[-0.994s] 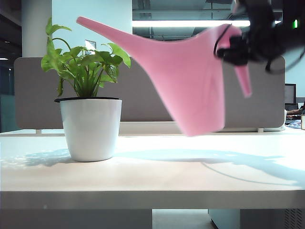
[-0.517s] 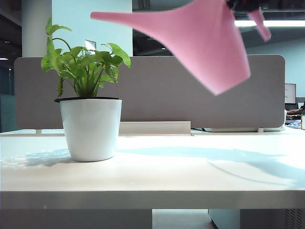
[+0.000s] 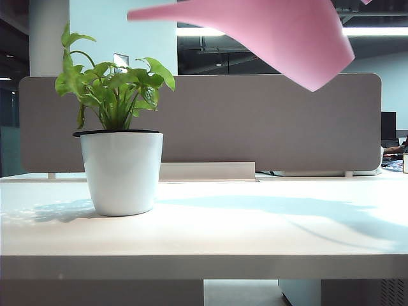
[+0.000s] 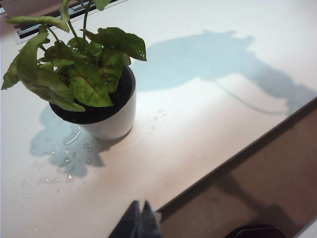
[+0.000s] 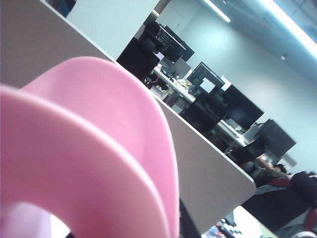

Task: Pick up the watering can from the table, water the potted plant, and put the can back.

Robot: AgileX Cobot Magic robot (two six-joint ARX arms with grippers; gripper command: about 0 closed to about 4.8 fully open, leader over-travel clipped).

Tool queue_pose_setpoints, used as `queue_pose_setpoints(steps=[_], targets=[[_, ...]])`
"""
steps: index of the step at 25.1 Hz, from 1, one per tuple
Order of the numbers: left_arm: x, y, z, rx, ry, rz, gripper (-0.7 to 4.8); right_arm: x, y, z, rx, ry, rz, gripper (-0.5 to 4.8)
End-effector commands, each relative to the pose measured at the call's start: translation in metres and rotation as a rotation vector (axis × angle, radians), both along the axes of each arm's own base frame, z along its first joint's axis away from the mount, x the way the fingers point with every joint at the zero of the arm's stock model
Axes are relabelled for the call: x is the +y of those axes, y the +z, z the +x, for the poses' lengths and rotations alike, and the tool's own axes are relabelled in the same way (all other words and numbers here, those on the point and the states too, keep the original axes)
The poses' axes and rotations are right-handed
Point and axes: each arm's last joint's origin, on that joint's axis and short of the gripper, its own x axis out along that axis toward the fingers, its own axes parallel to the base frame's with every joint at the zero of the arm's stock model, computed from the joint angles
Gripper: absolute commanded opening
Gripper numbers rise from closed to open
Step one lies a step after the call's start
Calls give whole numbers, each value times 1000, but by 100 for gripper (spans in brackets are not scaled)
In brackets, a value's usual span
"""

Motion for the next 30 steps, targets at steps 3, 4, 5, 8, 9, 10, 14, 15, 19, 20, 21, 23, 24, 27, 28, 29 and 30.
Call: queue_pose_setpoints(steps=[3,4,5,8,9,10,14,15,19,20,21,23,24,27,28,29,30], targets=[[0,1,0,-4,-1,-12,3,2,14,-6,-82,-17,-78,-1],[0,1,0,-4,-1,-12,3,2,14,-6,-82,-20,-81,-1],[0,1,0,-4,-1,-12,3,2,14,-6,-82,-19,-84,-1],[0,1,0,-4,-1,-12,3,2,14,-6,-85,-21,-96,-1],[0,1,0,-4,-1,-12,3,2,14,-6,-86,-22,-98,-1],[0,1,0,-4,0,-12,3,2,14,-6,-87,-22,-98,-1],[0,1,0,-4,0,-12,3,2,15,-7,-92,-27,-130,-1],[0,1,0,-4,-1,-12,3,2,15,-7,-94,-29,-148,-1],[0,1,0,-4,-1,-12,3,11,15,-9,-104,-16,-202,-1],[0,1,0,-4,-1,-12,3,13,15,-9,-107,-15,-223,-1],[0,1,0,-4,-1,-12,3,14,15,-10,-109,-13,-233,-1],[0,1,0,-4,-1,-12,3,17,15,-11,-115,-3,-250,-1],[0,1,0,-4,0,-12,3,20,15,-12,-120,4,-248,-1],[0,1,0,-4,-1,-12,3,25,17,-14,-139,17,-241,-1],[0,1,0,-4,-1,-12,3,26,18,-14,-146,15,-237,-1],[0,1,0,-4,-1,-12,3,26,19,-15,-155,11,-233,-1],[0,1,0,-4,-1,-12,3,28,19,-15,-161,10,-237,-1]])
